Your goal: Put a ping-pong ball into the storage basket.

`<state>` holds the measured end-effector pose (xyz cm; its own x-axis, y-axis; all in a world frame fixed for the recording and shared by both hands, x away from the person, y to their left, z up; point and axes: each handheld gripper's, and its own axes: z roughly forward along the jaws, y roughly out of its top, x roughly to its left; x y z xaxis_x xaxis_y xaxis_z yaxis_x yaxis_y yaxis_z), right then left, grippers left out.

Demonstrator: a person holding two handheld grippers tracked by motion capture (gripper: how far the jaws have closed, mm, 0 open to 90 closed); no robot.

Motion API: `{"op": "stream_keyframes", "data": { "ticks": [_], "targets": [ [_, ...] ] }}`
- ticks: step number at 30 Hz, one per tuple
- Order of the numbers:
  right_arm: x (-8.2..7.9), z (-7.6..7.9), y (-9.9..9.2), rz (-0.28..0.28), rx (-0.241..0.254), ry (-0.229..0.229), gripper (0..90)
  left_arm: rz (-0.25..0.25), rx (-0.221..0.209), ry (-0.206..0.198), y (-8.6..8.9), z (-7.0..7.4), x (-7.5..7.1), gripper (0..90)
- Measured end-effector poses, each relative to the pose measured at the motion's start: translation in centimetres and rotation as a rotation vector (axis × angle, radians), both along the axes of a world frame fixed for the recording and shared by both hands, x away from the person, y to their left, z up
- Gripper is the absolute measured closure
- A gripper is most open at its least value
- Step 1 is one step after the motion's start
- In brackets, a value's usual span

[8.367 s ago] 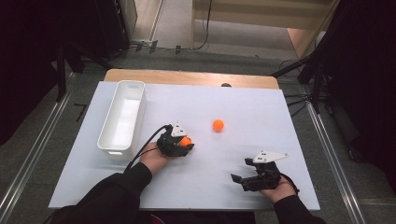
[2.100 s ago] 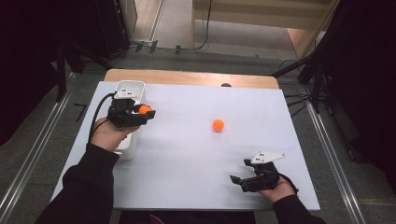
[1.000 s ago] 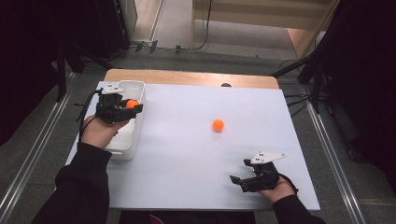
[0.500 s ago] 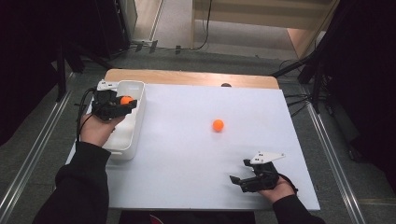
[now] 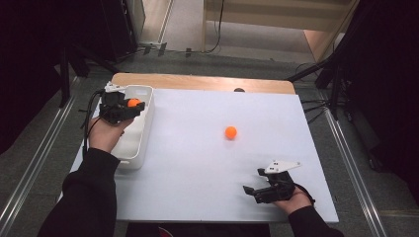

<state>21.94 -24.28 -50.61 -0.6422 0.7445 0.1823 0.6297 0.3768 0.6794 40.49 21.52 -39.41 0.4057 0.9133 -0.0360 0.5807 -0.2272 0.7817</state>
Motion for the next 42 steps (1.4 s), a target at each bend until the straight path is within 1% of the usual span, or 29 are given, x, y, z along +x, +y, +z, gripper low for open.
{"op": "stream_keyframes", "data": {
  "ticks": [2,3,4,9,11,13,14,17,18,20,21,24,28,30,32,34,39,42],
  "targets": [
    [0.0,0.0,0.0,0.001,-0.003,-0.002,11.8,0.000,0.005,-0.004,-0.1,-0.2,0.1,50.0],
    [0.0,0.0,0.0,-0.001,-0.004,-0.003,11.8,0.002,0.017,0.000,-0.1,-0.2,0.1,50.0],
    [0.0,0.0,0.0,0.000,-0.004,-0.003,11.8,0.004,0.012,-0.003,-0.1,-0.3,0.2,50.0],
    [0.0,0.0,0.0,0.001,-0.003,-0.001,11.8,0.015,0.003,0.010,-0.1,-0.6,0.6,50.0],
    [0.0,0.0,0.0,0.001,-0.003,-0.001,11.8,0.016,0.009,0.013,0.0,-0.7,0.7,50.0],
    [0.0,0.0,0.0,0.001,-0.004,-0.003,11.8,0.016,0.020,0.008,0.0,-0.8,0.8,49.9],
    [0.0,0.0,0.0,0.000,-0.004,-0.003,11.7,0.017,0.018,0.002,0.0,-0.9,0.9,49.9],
    [0.0,0.0,0.0,0.001,-0.004,-0.002,11.8,0.026,0.000,0.010,0.0,-1.0,1.0,49.9],
    [0.0,0.0,0.1,0.001,-0.004,-0.001,11.8,0.031,0.007,0.018,-0.1,-1.1,1.0,49.9],
    [0.0,0.0,0.0,0.002,-0.004,-0.004,11.7,0.039,0.005,0.022,-0.1,-1.2,1.1,49.9],
    [0.0,0.0,0.0,0.003,-0.003,-0.004,11.8,0.041,0.014,0.028,-0.1,-1.3,1.2,49.9],
    [0.0,0.0,0.0,0.005,-0.003,-0.004,11.8,0.052,0.007,0.032,-0.1,-1.5,1.3,50.0],
    [0.0,0.0,0.0,0.005,-0.003,-0.004,11.8,0.063,0.015,0.030,-0.1,-1.8,1.5,49.9],
    [0.0,0.0,0.0,0.005,-0.003,-0.004,11.7,0.066,0.021,0.022,-0.1,-2.1,1.6,49.8],
    [0.0,0.0,0.0,0.005,-0.003,-0.005,11.7,0.065,0.010,0.034,0.0,-2.2,1.6,49.8],
    [0.0,0.0,0.1,0.005,-0.002,-0.006,11.7,0.071,0.012,0.043,0.0,-2.4,1.7,49.8],
    [-0.1,0.0,0.0,0.005,-0.003,-0.005,11.8,0.082,0.016,0.043,0.0,-2.4,1.8,49.8],
    [-0.1,0.0,0.0,0.006,-0.003,-0.009,11.8,0.085,0.025,0.033,0.0,-2.3,1.7,49.8]
  ]
}}
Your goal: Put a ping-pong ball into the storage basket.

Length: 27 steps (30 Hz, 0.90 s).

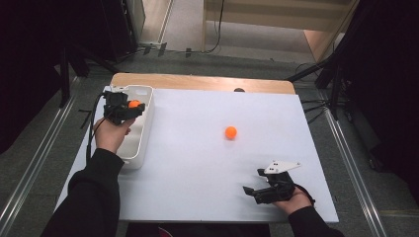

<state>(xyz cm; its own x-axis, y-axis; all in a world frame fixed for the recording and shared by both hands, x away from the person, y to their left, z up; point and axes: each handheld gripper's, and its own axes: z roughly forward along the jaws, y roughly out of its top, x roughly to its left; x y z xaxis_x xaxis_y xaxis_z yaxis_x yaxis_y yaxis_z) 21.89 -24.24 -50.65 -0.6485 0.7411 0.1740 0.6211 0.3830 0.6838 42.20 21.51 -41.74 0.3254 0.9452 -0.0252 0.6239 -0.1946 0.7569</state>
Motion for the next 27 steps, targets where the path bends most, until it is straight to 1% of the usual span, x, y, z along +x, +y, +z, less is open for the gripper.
{"op": "stream_keyframes", "data": {
  "ticks": [2,5,6,8,9,10,11,12,14,15,17,19,21,24,26,27],
  "targets": [
    [0.0,0.0,0.0,0.000,-0.001,0.000,11.8,0.003,0.000,-0.006,0.0,0.0,0.0,49.8],
    [0.0,0.0,0.0,0.000,0.000,0.000,11.8,0.005,0.002,0.006,0.0,0.0,0.0,49.8],
    [0.0,0.0,0.0,-0.001,0.000,0.000,11.7,0.004,-0.001,0.004,0.1,0.0,0.0,48.8],
    [0.0,0.0,0.0,-0.001,0.000,0.000,11.8,0.009,-0.008,-0.005,0.1,0.2,0.0,42.4],
    [0.0,0.0,0.0,-0.001,0.000,0.000,11.7,0.007,-0.007,-0.007,0.1,0.3,-0.1,41.3],
    [0.0,0.0,0.0,0.000,0.001,0.001,11.8,0.010,-0.011,-0.018,0.0,0.4,-0.2,41.3],
    [0.0,0.0,0.0,-0.001,0.002,0.002,11.7,0.005,-0.015,-0.024,0.1,0.6,-0.3,41.3],
    [0.0,0.0,0.0,0.001,0.003,0.002,11.7,0.000,-0.032,-0.030,0.1,0.8,-0.4,39.8],
    [0.0,0.0,0.1,-0.002,0.002,0.005,11.8,-0.011,-0.052,-0.035,0.2,1.1,-0.4,38.7],
    [0.0,0.0,0.1,-0.002,0.001,0.005,11.8,-0.015,-0.064,-0.035,0.2,1.2,-0.5,36.2],
    [0.0,0.1,0.1,0.001,0.000,0.001,11.8,-0.030,-0.070,-0.027,0.2,1.5,-0.5,34.3],
    [-0.1,0.1,0.1,0.001,0.002,-0.001,11.8,-0.044,-0.081,-0.031,0.2,1.8,-0.7,31.7],
    [-0.1,0.1,0.1,0.008,0.001,0.001,11.8,-0.061,-0.090,-0.033,0.0,2.2,-0.9,31.7],
    [-0.1,0.1,0.1,0.007,0.000,0.002,11.8,-0.088,-0.099,-0.032,-0.3,2.7,-1.2,28.6],
    [-0.1,0.1,0.1,0.009,0.000,0.000,11.8,-0.112,-0.120,-0.032,-0.5,2.9,-1.4,28.4],
    [-0.1,0.1,0.1,0.008,0.000,0.000,11.8,-0.130,-0.123,-0.027,-0.6,3.0,-1.5,28.5]
  ]
}}
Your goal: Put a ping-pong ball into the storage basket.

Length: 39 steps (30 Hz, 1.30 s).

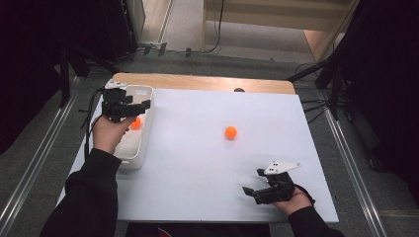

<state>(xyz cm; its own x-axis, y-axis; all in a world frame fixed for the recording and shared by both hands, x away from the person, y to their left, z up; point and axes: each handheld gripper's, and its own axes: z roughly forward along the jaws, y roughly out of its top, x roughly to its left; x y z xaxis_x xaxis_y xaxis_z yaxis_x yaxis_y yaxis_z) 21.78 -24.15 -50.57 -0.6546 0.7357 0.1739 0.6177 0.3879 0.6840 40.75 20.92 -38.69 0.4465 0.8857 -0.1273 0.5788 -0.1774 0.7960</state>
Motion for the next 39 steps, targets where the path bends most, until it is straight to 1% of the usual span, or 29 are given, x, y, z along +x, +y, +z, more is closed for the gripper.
{"op": "stream_keyframes", "data": {
  "ticks": [1,3,5,6,7,10,11,13,17,18,20,22,24,26,31,32,36,37,39],
  "targets": [
    [0.0,0.0,0.0,-0.001,0.000,0.000,11.7,-0.007,-0.012,0.002,-0.2,0.1,-0.1,28.5],
    [0.1,0.0,0.1,0.006,0.001,-0.006,11.8,-0.028,-0.011,0.003,-0.4,0.2,-0.3,28.5],
    [0.1,0.0,0.2,0.007,0.004,0.002,11.8,-0.046,-0.001,0.007,-0.7,0.3,-0.4,28.5],
    [0.1,0.0,0.2,0.005,0.003,0.002,11.8,-0.054,-0.007,0.006,-0.9,0.3,-0.5,28.5],
    [0.2,0.0,0.2,0.008,0.002,-0.004,11.8,-0.064,-0.004,0.010,-0.9,0.4,-0.5,28.5],
    [0.3,0.0,0.2,0.009,0.007,-0.011,11.8,-0.081,-0.019,0.009,-1.1,0.4,-0.6,28.5],
    [0.3,0.1,0.2,0.011,0.007,-0.009,11.7,-0.094,-0.024,0.013,-1.1,0.5,-0.6,28.5],
    [0.4,0.2,0.2,0.008,0.017,-0.005,11.8,-0.110,-0.031,0.015,-1.2,0.6,-0.6,28.5],
    [0.5,0.3,0.4,0.001,0.032,-0.016,11.8,-0.133,-0.041,0.017,-1.5,0.6,-0.5,28.5],
    [0.4,0.3,0.4,0.000,0.029,-0.015,11.8,-0.138,-0.037,0.011,-1.7,0.5,-0.5,28.5],
    [0.3,0.3,0.3,0.005,0.028,-0.010,11.8,-0.149,-0.035,0.011,-1.9,0.5,-0.5,28.5],
    [0.1,0.3,0.2,0.000,0.025,-0.010,11.8,-0.171,-0.023,0.009,-2.2,0.5,-0.6,28.5],
    [0.0,0.3,0.2,-0.002,0.024,-0.019,11.8,-0.186,-0.025,0.008,-2.6,0.4,-0.6,28.5],
    [-0.1,0.3,0.1,-0.003,0.025,-0.017,11.8,-0.197,-0.030,0.011,-3.0,0.4,-0.7,28.5],
    [-0.2,0.3,-0.1,-0.013,0.031,-0.011,11.8,-0.240,-0.014,0.023,-3.8,0.3,-0.9,28.5],
    [-0.2,0.3,-0.1,-0.011,0.029,-0.012,11.8,-0.239,-0.014,0.025,-3.9,0.3,-1.0,28.5],
    [-0.3,0.3,-0.1,-0.007,0.026,-0.018,11.8,-0.266,-0.014,0.020,-4.4,0.2,-1.2,28.5],
    [-0.3,0.3,-0.1,-0.007,0.025,-0.019,11.8,-0.272,-0.023,0.021,-4.5,0.2,-1.2,28.5],
    [-0.3,0.2,-0.1,-0.004,0.024,-0.017,11.8,-0.286,-0.023,0.027,-4.6,0.1,-1.2,28.5]
  ]
}}
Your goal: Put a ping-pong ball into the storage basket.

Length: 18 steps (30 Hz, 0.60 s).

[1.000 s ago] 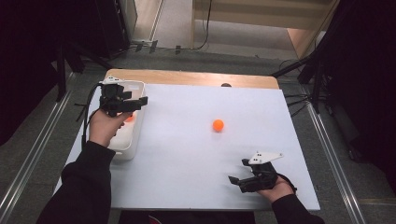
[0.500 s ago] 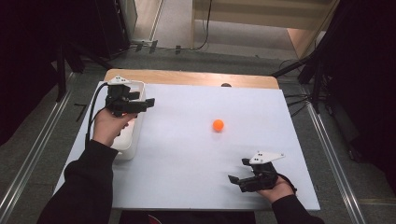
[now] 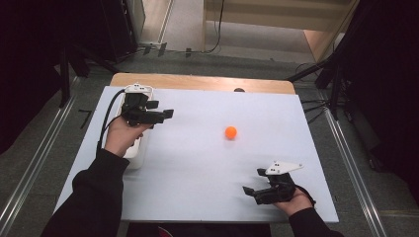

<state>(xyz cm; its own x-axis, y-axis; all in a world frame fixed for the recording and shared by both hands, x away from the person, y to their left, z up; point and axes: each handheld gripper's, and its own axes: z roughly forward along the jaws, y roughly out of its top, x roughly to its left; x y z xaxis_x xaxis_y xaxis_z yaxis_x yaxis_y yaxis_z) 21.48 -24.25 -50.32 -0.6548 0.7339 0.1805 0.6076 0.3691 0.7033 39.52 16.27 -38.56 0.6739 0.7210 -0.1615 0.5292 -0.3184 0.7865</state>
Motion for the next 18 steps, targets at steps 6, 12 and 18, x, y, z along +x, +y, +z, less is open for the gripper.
{"op": "stream_keyframes", "data": {
  "ticks": [6,12,18],
  "targets": [
    [-0.2,0.0,-0.1,-0.003,0.002,0.004,11.8,-0.028,-0.003,-0.008,-0.7,0.0,-0.1,28.5],
    [-0.2,0.0,-0.1,-0.002,0.004,0.005,11.8,-0.065,0.008,0.001,-1.2,-0.4,-0.3,28.5],
    [-0.2,0.0,0.0,0.001,0.004,0.001,11.8,-0.092,-0.018,0.012,-1.7,-0.4,-0.6,28.5]
  ]
}}
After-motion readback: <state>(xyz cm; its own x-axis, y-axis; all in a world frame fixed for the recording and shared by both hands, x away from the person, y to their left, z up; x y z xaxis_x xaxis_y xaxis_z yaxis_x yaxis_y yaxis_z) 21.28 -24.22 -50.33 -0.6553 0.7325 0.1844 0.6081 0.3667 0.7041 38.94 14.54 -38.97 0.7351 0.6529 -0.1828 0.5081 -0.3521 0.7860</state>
